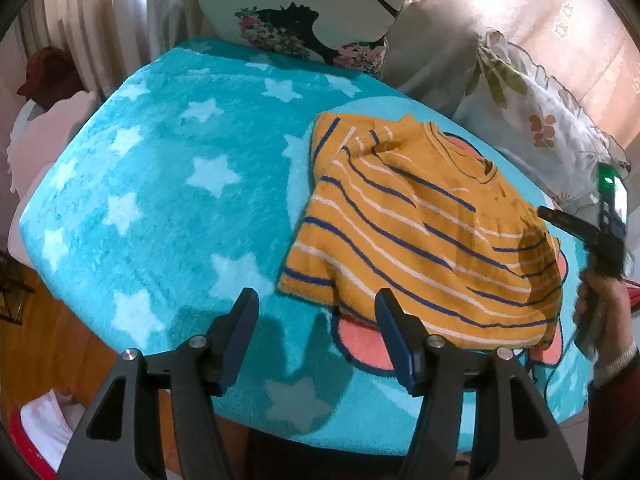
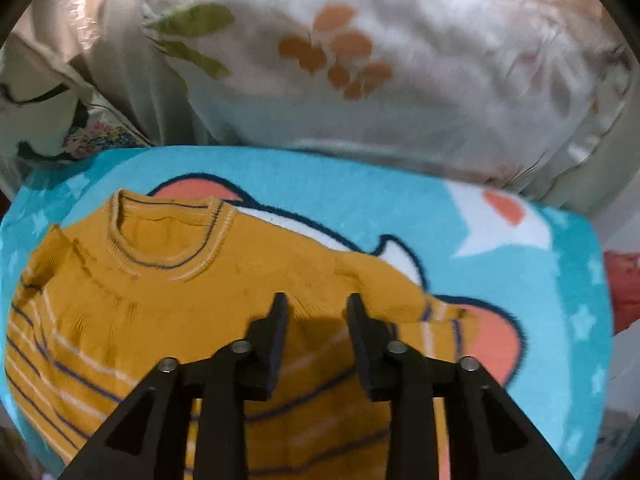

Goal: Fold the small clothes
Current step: 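Press the folded sweater flat with the right tool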

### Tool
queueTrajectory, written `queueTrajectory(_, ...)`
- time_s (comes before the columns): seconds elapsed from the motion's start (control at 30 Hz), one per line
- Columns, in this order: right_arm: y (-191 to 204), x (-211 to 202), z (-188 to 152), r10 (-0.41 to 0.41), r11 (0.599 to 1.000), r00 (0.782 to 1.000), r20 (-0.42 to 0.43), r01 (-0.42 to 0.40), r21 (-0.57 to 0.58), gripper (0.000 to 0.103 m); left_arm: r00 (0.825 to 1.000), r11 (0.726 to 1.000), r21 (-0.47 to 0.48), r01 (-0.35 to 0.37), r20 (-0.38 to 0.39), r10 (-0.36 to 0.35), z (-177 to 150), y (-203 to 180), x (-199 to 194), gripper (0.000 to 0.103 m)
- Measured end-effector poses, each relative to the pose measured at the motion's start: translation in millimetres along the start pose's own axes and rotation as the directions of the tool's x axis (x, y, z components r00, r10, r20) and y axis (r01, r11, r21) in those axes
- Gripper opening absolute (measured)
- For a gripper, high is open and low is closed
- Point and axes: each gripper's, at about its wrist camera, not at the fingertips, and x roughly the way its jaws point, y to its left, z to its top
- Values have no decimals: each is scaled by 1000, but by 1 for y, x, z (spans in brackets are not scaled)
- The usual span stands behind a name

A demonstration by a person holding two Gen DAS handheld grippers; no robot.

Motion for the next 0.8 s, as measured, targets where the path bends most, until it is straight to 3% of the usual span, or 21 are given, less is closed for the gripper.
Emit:
queueTrajectory(0.07,4,-17,-8,-47,998,999,24,48,-47,49,1000,1000,2,7,-8,-7,0,-4,3,60)
queueTrajectory(0.37,-6,-71,-49,-186,973,979,83,196,-126,52,998,996,79,52,-29,-50,-8,-46,8,60)
queueTrajectory(0.53,-14,-88,-64,-195,972,975,107,207,-114,60,998,994,90,59,-24,-57,-16,-54,3,60)
queueTrajectory(0.8,-13,-96,-77,-175,973,978,114,189,-129,60,1000,998,47,30,-3,-30,-32,-43,-8,62)
